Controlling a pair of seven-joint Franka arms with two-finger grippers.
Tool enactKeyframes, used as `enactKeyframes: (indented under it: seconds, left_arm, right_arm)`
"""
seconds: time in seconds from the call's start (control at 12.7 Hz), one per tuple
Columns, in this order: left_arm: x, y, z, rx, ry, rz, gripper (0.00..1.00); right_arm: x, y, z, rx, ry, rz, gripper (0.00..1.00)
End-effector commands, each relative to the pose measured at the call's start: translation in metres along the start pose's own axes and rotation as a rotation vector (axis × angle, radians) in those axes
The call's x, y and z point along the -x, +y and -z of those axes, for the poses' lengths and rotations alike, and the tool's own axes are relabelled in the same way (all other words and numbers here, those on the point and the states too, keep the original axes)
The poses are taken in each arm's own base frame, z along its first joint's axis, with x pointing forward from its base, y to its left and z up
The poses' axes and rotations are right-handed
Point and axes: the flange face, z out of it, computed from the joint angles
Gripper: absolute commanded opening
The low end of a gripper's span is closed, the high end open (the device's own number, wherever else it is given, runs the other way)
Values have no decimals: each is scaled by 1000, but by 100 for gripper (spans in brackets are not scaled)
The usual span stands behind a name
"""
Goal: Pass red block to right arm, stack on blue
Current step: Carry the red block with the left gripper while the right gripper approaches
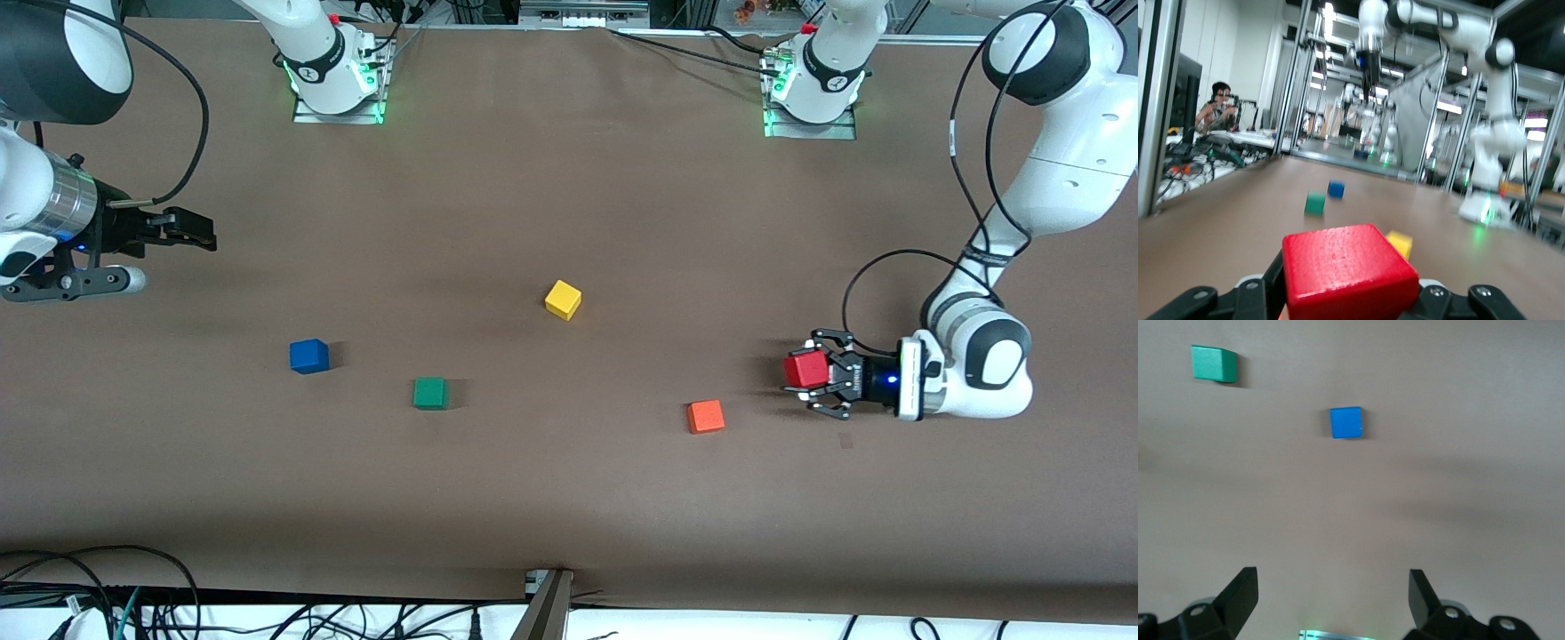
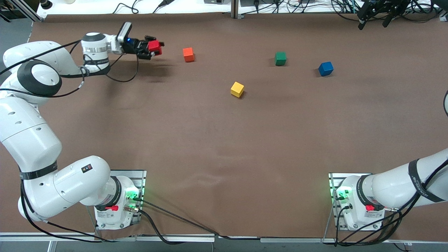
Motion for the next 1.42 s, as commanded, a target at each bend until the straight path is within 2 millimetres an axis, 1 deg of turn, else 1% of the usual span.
enactKeyframes:
  seconds: [0.0,0.08,0.16,0.24,0.32,0.4,0.55,0.63,0.71,0.79,0.87,0.95,1.11,1.19,1.34]
  left_arm:
    - [-40,-14,-65,44,36,68,0]
    - [-48,-17,-97,60,49,101,0]
    - [-51,-23,-120,32,57,129,0]
    - [-51,-26,-147,4,34,134,0]
    - [-66,-26,-180,-24,39,129,0]
    - [-71,-28,-207,-78,49,140,0]
    - [-87,-18,-279,-151,30,159,0]
    - [-95,-12,-309,-183,22,195,0]
    - [-112,-11,-333,-198,23,215,0]
    - [-123,-3,-366,-173,20,252,0]
    - [-131,3,-389,-169,15,296,0]
    - [-135,8,-406,-188,9,305,0]
    - [-144,21,-441,-222,-3,288,0]
    - [-148,27,-456,-248,-5,304,0]
    - [-159,34,-477,-274,-5,300,0]
  right_arm:
    - [-3,-3,0,-69,-4,10,100]
    - [-3,-5,-1,-94,-8,12,100]
    - [-5,-11,-2,-139,-7,14,100]
    - [-8,-19,-6,-203,-10,17,100]
    - [-11,-25,-10,-259,-16,17,100]
    - [-19,-33,-22,-332,-33,15,100]
    - [-33,-48,-39,-500,-59,4,100]
    - [-40,-55,-46,-579,-69,-4,100]
    - [-46,-63,-54,-654,-81,-11,100]
    - [-53,-72,-63,-726,-96,-16,100]
    - [-59,-78,-71,-782,-106,-29,100]
    - [-65,-87,-80,-833,-120,-34,100]
    - [-75,-96,-93,-939,-141,-53,100]
    - [-80,-100,-99,-992,-147,-57,100]
    - [-88,-105,-109,-1093,-159,-65,100]
